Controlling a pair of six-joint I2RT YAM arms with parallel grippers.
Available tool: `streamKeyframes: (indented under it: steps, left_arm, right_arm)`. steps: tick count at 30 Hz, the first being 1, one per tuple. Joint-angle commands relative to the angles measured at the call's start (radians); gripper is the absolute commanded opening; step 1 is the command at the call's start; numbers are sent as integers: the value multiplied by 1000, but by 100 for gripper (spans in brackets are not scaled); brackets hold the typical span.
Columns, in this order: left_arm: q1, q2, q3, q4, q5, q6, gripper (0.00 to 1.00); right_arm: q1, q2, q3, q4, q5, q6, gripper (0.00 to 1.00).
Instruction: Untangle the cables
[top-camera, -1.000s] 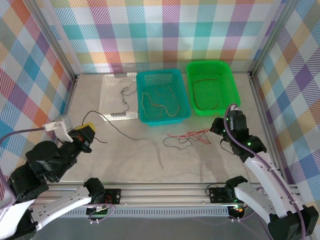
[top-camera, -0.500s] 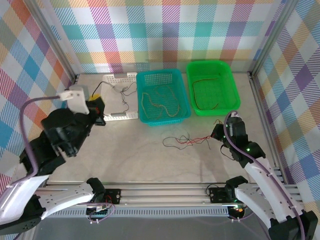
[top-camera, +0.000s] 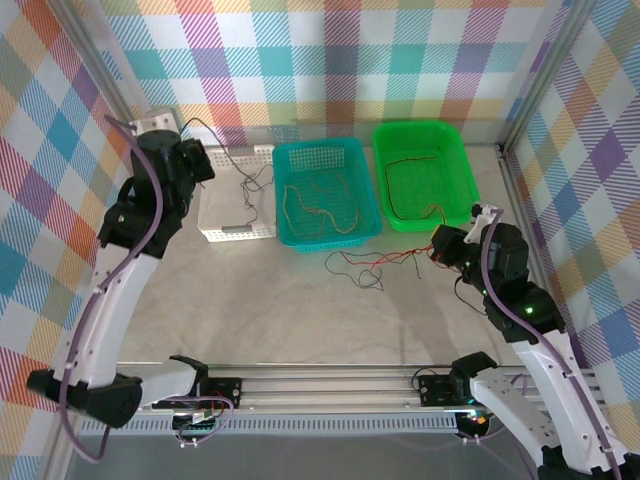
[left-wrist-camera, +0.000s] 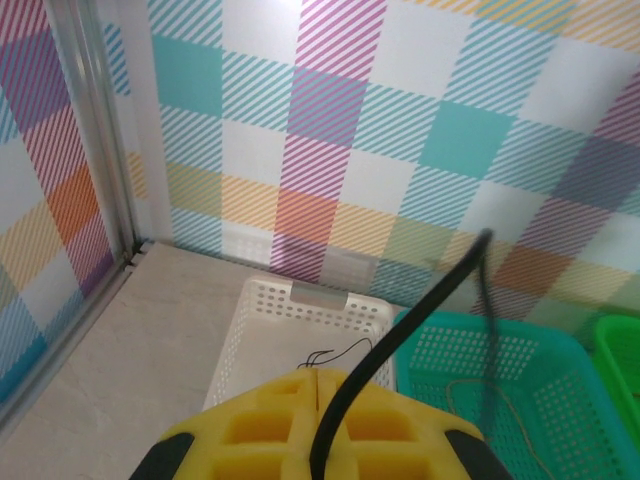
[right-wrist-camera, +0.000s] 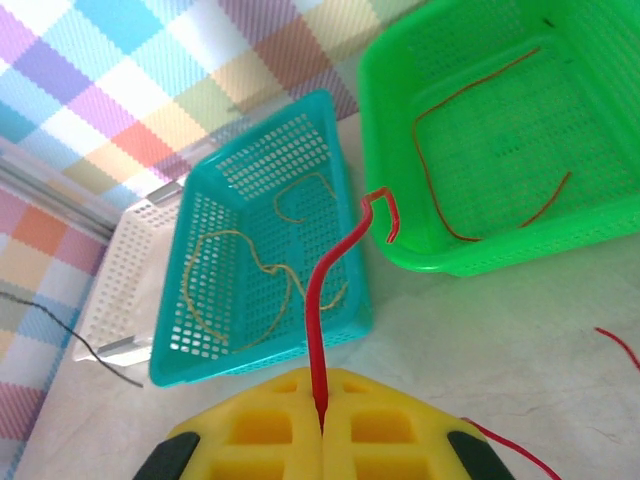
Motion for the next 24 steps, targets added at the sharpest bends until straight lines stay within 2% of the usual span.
streamKeyframes:
  steps: [1,12,24]
  left_arm:
    - [24,73,85,66,71,-54,0]
    - [100,259,179,84,154,-96,0]
    - [135,272,94,115,157,-145,0]
  right_arm:
    - [-5,-2,25,-22,-70,-46,0]
    - [-1,69,17,52,-187,-31,0]
    - [4,90,-1,63,-194,-52,0]
